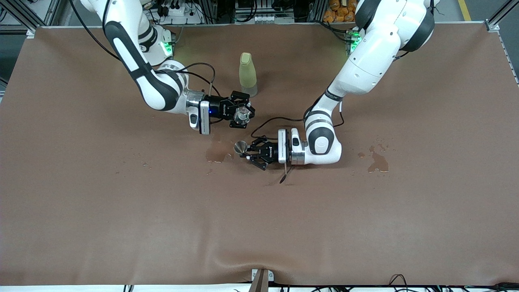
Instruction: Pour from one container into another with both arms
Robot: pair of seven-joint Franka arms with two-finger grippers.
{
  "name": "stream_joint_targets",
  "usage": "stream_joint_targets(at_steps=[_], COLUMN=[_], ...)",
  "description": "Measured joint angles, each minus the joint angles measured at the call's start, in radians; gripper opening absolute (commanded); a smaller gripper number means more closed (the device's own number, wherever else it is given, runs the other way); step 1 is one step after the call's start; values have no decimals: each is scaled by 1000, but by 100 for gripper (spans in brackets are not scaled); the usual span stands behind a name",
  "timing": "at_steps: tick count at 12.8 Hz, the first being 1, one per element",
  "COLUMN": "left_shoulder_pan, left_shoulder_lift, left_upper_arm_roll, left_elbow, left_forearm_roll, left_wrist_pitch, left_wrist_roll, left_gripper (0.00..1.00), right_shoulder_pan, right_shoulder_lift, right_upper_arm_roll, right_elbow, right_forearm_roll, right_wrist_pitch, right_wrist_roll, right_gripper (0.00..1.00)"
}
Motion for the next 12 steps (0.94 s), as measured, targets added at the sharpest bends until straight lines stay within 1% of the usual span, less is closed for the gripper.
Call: stream_joint_targets(at_steps=[6,12], left_shoulder_pan=[0,1], left_shoulder_lift=[0,-9], left_upper_arm_roll=[-3,-13], left_elbow=[-13,-59], left_forearm_roll=[0,0], left_wrist_pitch=[-21,-54], left_wrist_roll=[3,49], left_gripper=[0,0], right_shoulder_pan=[0,0], right_shoulder_lift=[0,-7], right_upper_arm_roll=[0,0], right_elbow=[1,3], right_forearm_roll=[3,4], right_wrist_pitch=[0,0], right_wrist_roll=[57,205], right_gripper=[0,0])
